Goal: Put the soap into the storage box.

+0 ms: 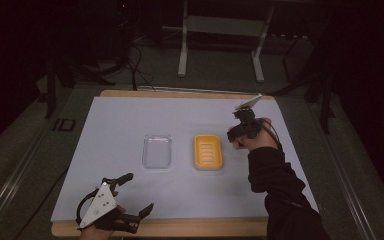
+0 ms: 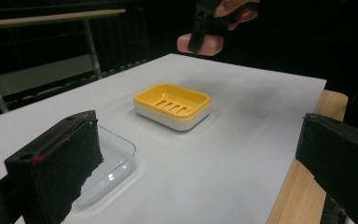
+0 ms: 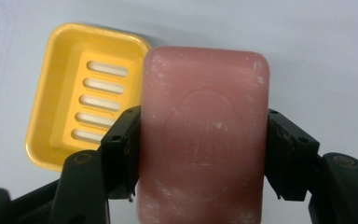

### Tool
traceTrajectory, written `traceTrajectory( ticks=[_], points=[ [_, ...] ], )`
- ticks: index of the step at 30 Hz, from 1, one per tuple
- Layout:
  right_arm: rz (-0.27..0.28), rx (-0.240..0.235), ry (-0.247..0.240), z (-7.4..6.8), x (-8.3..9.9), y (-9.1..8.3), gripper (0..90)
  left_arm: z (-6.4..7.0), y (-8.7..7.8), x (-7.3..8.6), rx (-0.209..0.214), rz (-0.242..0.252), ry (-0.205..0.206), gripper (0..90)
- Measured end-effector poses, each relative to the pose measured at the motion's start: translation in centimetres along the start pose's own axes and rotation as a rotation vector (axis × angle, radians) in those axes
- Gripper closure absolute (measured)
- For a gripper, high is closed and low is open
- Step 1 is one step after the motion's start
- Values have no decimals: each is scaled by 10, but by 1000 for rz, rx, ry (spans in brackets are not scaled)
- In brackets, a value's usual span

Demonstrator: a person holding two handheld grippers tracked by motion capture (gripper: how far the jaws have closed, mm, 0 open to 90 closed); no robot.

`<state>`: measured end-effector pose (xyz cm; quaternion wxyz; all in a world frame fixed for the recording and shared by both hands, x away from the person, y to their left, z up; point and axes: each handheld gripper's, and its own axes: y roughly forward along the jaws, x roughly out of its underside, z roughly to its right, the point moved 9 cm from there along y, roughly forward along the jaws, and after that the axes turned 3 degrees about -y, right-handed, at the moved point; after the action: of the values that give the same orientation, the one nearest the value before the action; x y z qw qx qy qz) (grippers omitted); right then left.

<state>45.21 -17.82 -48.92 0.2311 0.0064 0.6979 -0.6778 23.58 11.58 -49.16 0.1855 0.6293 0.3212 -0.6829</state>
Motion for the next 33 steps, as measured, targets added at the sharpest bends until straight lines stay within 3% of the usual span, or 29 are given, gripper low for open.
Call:
traceTrajectory(
  ticks=[17, 22, 30, 33],
  points=[
    [74, -51, 25, -46, -17, 1, 371, 0, 1, 0, 2, -2, 0, 3],
    [120, -72, 72, -58, -20, 8, 371, 1, 0, 0, 2, -1, 0, 3],
    [136, -72, 88, -83, -16, 27, 371, 1, 0, 0, 5, 2, 0, 3],
    [141, -72, 88, -85, -15, 30, 371, 1, 0, -1, 6, 3, 0, 3]
  ],
)
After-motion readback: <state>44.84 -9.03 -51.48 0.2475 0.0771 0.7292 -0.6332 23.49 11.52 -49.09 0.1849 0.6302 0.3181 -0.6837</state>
